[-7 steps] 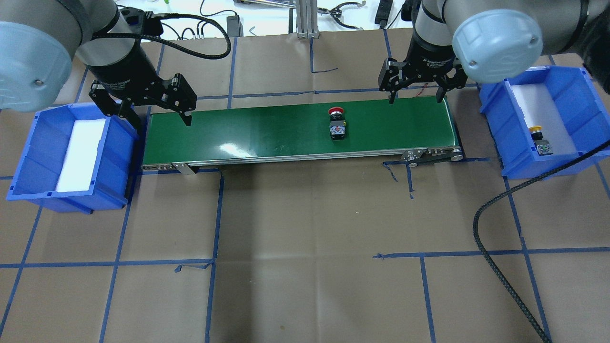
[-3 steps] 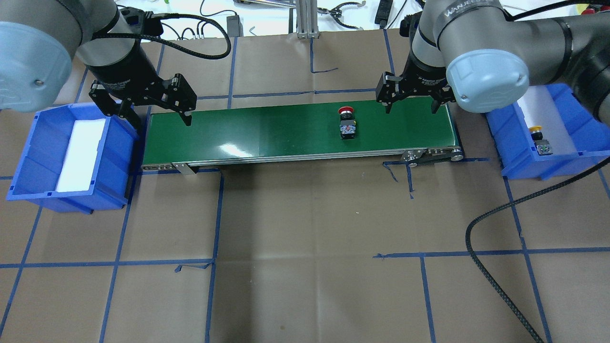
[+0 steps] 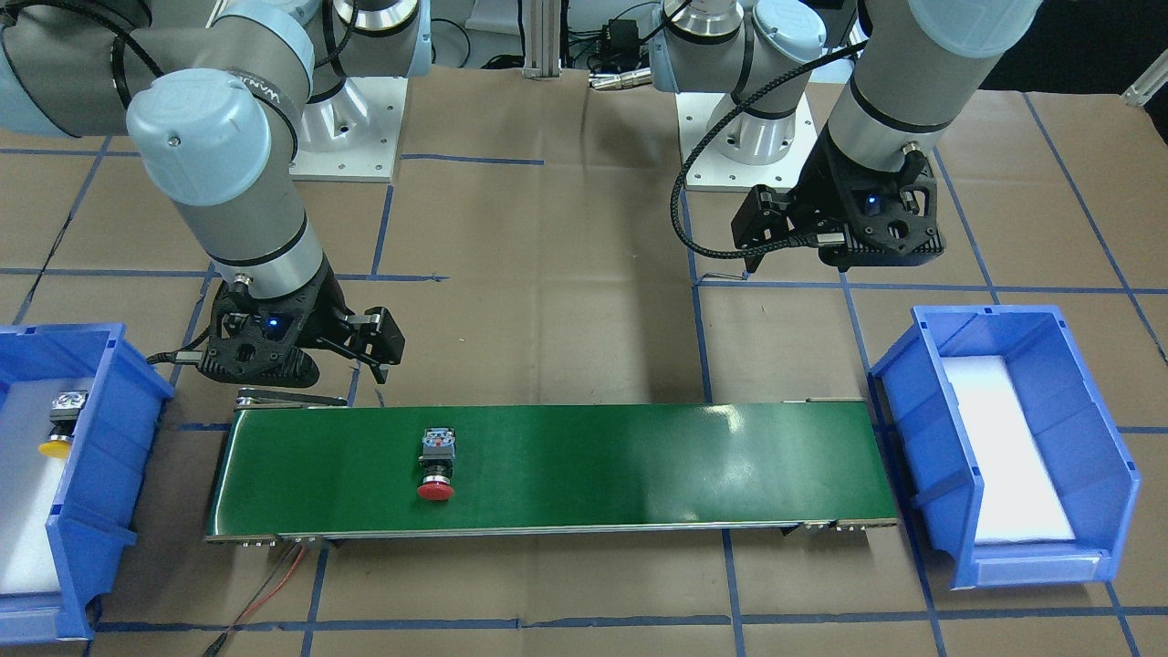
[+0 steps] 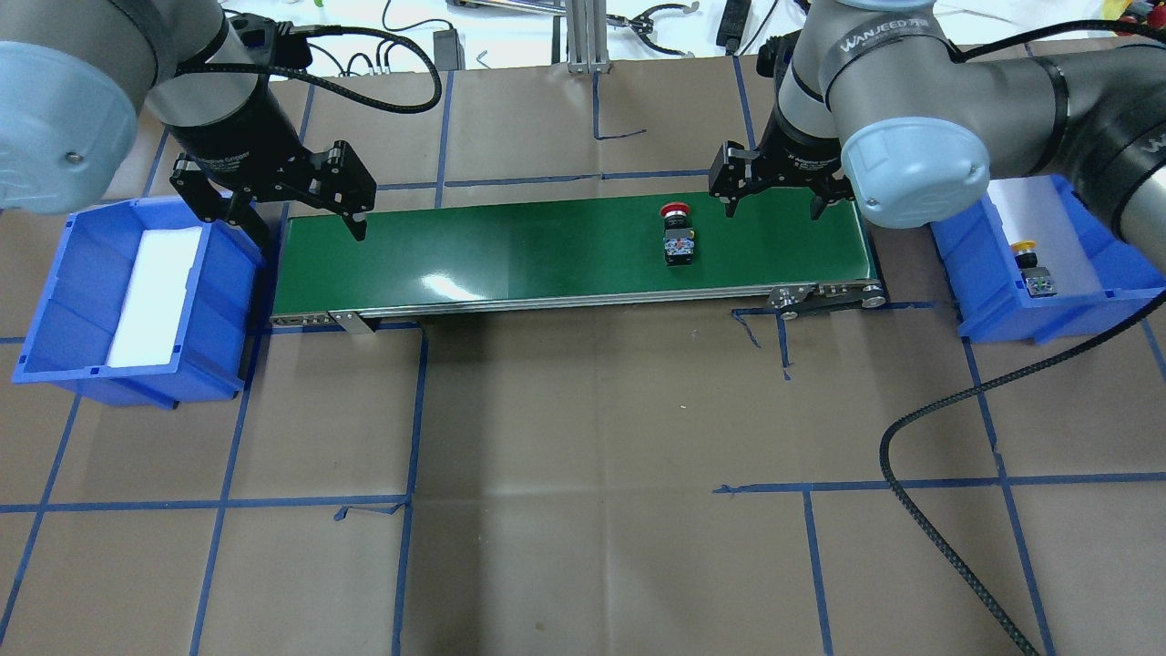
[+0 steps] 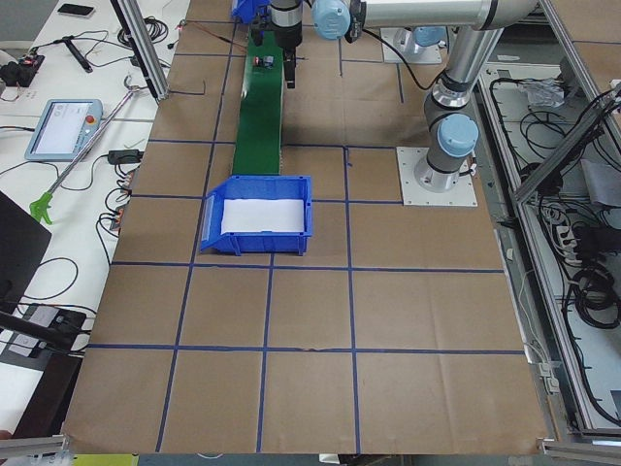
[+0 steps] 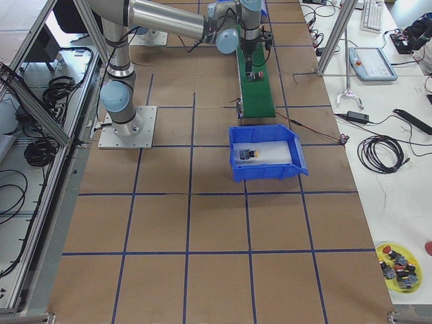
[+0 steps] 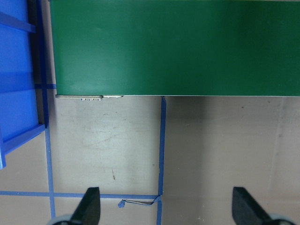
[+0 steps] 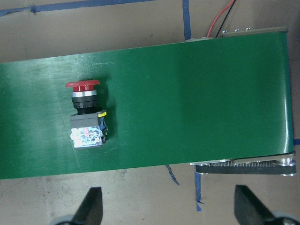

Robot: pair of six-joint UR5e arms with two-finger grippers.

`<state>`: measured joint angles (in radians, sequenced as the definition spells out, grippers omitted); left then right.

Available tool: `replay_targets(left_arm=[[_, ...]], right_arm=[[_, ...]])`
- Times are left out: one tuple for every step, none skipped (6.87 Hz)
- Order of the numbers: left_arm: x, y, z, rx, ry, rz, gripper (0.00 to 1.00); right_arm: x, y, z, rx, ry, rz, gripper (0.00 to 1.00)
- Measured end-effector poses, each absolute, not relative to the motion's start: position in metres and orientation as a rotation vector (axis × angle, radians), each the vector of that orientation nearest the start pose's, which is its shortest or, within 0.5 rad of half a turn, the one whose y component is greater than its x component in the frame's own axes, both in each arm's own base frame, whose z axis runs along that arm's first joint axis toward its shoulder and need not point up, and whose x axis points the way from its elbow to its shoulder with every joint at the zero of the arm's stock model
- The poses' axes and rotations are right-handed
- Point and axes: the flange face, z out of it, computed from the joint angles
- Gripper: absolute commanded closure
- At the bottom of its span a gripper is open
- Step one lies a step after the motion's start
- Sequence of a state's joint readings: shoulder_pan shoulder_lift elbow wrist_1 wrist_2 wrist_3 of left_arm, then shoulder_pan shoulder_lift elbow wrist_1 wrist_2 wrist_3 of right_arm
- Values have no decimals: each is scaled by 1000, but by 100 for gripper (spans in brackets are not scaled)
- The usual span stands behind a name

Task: Transport two buttons from left to right
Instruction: 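Lower the right gripper and close it on the red-capped button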

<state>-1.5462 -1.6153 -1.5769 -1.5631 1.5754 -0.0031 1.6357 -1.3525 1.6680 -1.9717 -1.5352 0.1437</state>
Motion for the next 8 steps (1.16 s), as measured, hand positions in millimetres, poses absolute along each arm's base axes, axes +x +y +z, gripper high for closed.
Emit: replay_targets(left_arm=[[-120, -509, 463, -43, 3136, 67, 0], [-120, -509, 463, -43, 3136, 68, 0], [-120, -509, 463, -43, 3136, 68, 0], [-120, -509, 463, -43, 3136, 68, 0], [-120, -509, 463, -43, 3136, 68, 0], [-120, -509, 463, -43, 3136, 68, 0], [-120, -509, 463, -43, 3136, 67, 0], [-120, -509, 463, -43, 3136, 67, 0]], right_arm=[[175, -568, 357, 119, 3078, -125, 1], [177, -580, 342, 118, 3071, -143, 1], [178, -593, 322, 116, 3068, -155, 1], [178, -602, 306, 117, 3068, -150, 1], [179, -610, 295, 116, 3068, -144, 1], [179, -616, 287, 116, 3069, -134, 1], [181, -623, 276, 117, 3061, -119, 1], [182, -629, 266, 116, 3047, -110, 1]])
